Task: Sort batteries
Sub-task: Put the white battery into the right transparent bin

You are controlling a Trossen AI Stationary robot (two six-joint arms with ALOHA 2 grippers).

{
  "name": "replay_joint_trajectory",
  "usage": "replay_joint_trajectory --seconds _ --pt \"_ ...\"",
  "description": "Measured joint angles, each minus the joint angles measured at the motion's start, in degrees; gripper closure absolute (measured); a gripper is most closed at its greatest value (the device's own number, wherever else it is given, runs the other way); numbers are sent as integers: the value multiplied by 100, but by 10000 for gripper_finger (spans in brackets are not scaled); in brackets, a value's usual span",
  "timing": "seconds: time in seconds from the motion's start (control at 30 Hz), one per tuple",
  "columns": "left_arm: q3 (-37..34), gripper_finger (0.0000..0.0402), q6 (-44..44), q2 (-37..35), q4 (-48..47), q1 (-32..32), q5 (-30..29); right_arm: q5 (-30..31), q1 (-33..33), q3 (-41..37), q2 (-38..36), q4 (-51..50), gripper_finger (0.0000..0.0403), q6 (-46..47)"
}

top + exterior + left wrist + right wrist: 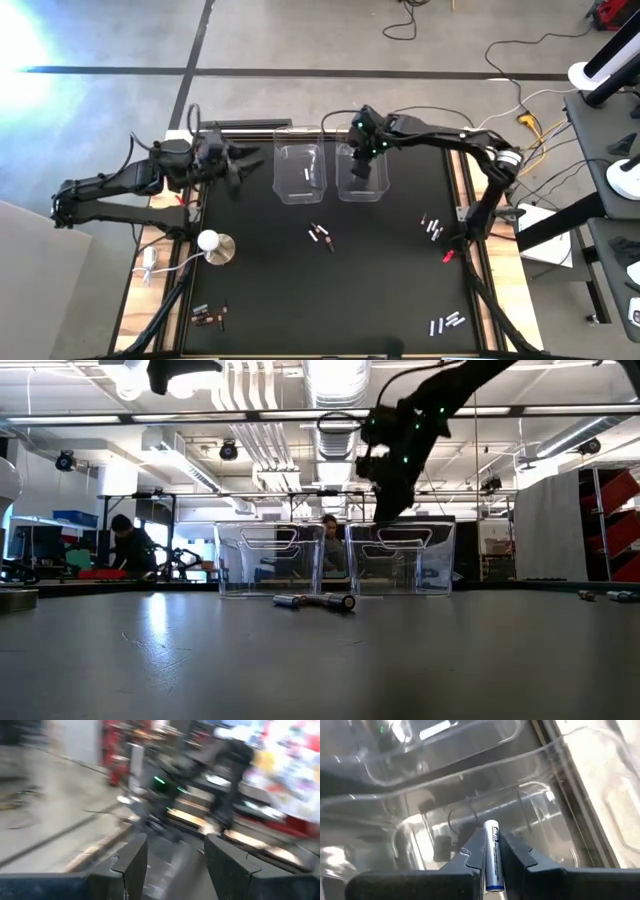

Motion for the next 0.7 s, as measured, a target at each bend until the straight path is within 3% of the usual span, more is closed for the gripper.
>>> replay_joint_trajectory --seconds 0.13,0.27,0.43,0.7 --pt "35 228 2 -51 284 37 -1098 5 -12 -2 418 23 374 -695" --pt "171 228 137 -19 424 189 -1080 2 -83 -2 778 83 374 -1133" --pt "323 228 85 72 447 212 -1067 24 -192 -2 1129 181 374 -1157" --pt "625 228 730 101 288 310 -1037 33 -216 25 1507 463 373 -1155"
